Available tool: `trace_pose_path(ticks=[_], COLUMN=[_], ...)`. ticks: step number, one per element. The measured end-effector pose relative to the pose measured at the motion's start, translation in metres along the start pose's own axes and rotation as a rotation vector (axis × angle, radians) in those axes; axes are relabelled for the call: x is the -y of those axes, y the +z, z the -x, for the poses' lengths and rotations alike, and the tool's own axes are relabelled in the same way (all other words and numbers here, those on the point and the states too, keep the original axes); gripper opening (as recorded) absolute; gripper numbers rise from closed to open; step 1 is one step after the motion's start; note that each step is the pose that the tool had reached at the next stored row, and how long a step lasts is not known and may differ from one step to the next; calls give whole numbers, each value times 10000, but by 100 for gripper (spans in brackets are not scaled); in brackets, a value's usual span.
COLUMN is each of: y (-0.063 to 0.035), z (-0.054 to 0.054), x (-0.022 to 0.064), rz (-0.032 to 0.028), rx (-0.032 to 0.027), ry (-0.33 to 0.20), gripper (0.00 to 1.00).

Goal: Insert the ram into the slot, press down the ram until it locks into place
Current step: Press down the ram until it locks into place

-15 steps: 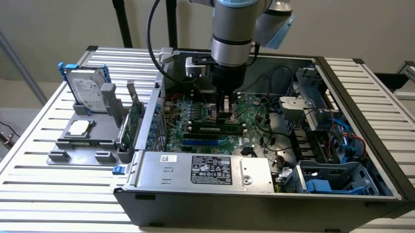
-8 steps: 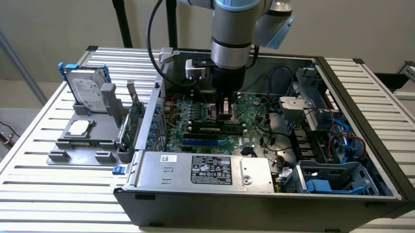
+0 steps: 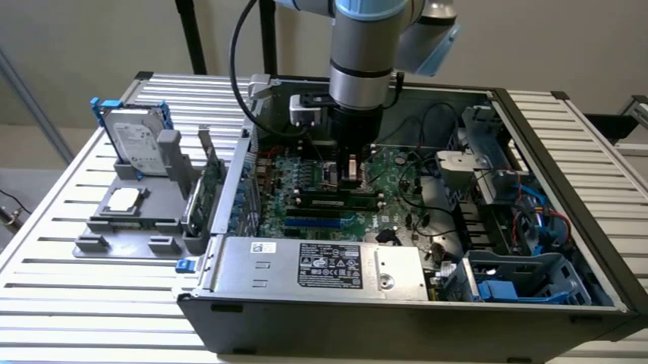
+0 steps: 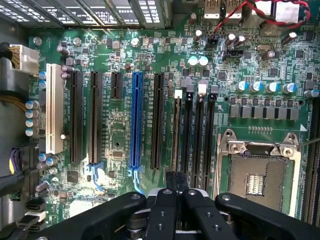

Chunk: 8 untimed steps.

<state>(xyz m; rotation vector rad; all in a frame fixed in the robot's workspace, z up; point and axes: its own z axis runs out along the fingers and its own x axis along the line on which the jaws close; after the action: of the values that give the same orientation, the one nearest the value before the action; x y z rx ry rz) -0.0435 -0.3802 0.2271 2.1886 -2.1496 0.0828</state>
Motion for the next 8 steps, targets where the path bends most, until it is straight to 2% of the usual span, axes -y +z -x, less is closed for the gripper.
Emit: trace_pose_path(ticks=[1,5,8], y=[-31,-203,-214], z=[-1,-19,-19], x=[0,-3,-3], rz=[-5,10,8], rx=[15,0,5], ry=[1,-1,-1], gripper=[11,11,11])
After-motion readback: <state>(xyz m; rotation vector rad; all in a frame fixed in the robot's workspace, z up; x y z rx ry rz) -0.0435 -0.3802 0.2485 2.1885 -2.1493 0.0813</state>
